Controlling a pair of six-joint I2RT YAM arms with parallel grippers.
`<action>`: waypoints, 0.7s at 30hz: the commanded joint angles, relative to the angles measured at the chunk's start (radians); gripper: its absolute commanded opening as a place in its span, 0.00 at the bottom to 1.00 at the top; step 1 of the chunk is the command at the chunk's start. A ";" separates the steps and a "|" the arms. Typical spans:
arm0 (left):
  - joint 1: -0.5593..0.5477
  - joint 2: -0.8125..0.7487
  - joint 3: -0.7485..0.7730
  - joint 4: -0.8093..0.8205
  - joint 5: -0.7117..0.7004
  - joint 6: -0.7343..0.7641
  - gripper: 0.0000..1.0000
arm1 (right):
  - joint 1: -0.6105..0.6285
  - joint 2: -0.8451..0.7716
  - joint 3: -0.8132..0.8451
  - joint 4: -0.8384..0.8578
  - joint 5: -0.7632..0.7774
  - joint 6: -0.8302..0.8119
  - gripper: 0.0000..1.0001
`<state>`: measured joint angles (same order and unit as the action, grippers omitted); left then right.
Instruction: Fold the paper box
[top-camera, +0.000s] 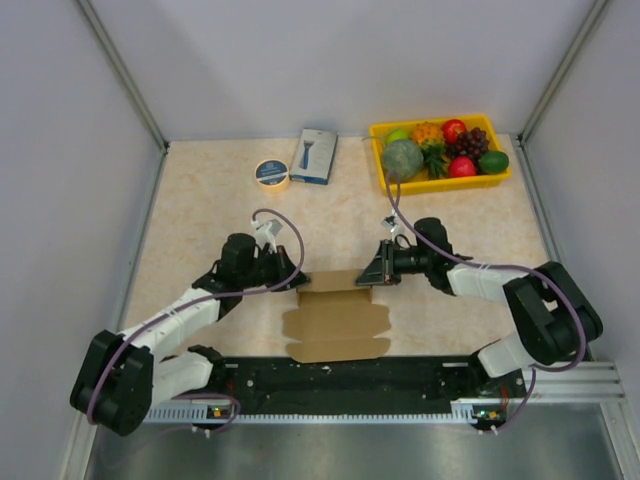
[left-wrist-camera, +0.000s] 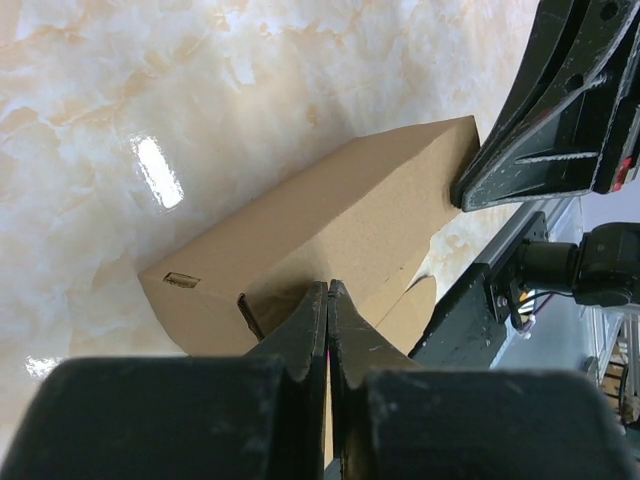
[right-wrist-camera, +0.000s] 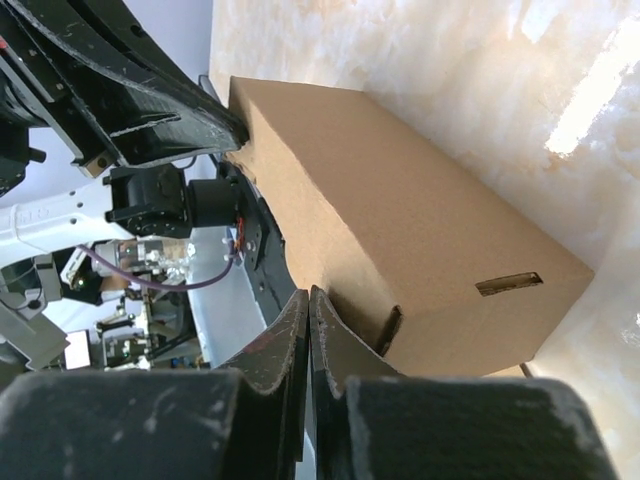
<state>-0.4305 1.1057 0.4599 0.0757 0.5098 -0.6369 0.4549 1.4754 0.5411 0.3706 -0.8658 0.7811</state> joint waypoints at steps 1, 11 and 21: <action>0.007 -0.015 0.005 -0.065 -0.033 0.059 0.07 | -0.012 -0.056 0.088 -0.028 -0.021 -0.023 0.00; 0.016 -0.165 0.232 -0.280 -0.102 0.115 0.67 | 0.019 -0.155 0.364 -0.550 0.151 -0.360 0.29; 0.035 -0.452 0.221 -0.479 -0.468 0.131 0.74 | 0.419 -0.144 0.507 -0.796 0.802 -0.920 0.90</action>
<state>-0.4030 0.7643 0.6907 -0.2989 0.2665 -0.5282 0.6987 1.3289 0.9783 -0.3279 -0.4183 0.1699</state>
